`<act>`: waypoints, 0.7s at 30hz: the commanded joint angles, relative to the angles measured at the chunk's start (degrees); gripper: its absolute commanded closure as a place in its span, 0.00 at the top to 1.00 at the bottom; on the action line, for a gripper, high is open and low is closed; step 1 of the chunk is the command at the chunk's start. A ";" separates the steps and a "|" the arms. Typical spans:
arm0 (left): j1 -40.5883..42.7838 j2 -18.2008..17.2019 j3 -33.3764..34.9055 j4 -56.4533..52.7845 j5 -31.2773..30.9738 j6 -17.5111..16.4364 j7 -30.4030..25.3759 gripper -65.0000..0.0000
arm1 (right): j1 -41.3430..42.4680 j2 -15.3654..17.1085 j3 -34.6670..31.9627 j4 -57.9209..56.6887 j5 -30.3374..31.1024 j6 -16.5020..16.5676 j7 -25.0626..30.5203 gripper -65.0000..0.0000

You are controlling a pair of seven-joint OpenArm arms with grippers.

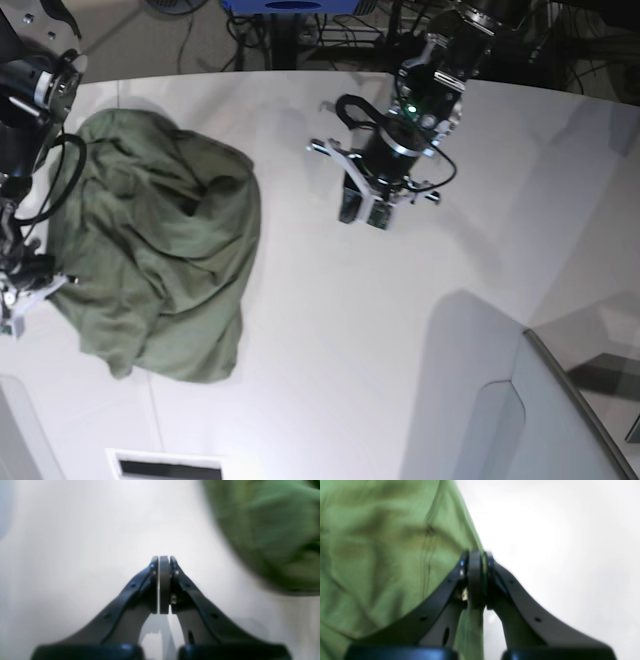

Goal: Layout the t-shirt on the table in an organized manner, then fold the t-shirt properly
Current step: 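Lower the t-shirt with the right gripper and release it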

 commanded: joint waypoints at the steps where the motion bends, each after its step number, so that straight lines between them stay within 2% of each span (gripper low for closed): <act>1: -0.29 0.19 -0.89 1.21 -0.06 -0.36 -1.32 0.00 | 1.74 0.90 -0.01 2.12 0.32 0.27 0.33 0.00; 8: 0.68 -0.07 -4.76 1.30 -0.06 -0.36 -1.32 0.00 | 1.83 0.90 -3.35 9.77 0.32 0.19 -3.81 0.01; 12: 0.68 -0.07 -5.02 1.30 0.03 -0.36 -1.32 0.00 | 3.59 1.95 -3.61 7.48 0.32 -0.08 -2.40 0.00; 15: 0.68 0.02 -4.67 1.13 -0.06 -0.36 -1.32 0.00 | 3.85 3.27 -3.44 10.38 0.32 -0.08 -4.51 0.00; 19: 1.47 -0.07 -5.11 1.30 0.47 -0.36 -1.32 0.00 | 6.49 3.89 -3.53 3.52 0.32 -0.08 -3.28 0.00; 21: 1.47 0.11 -4.58 1.48 0.03 -0.36 -1.32 0.00 | 7.63 6.00 -3.53 -2.28 0.32 -0.08 -0.29 0.00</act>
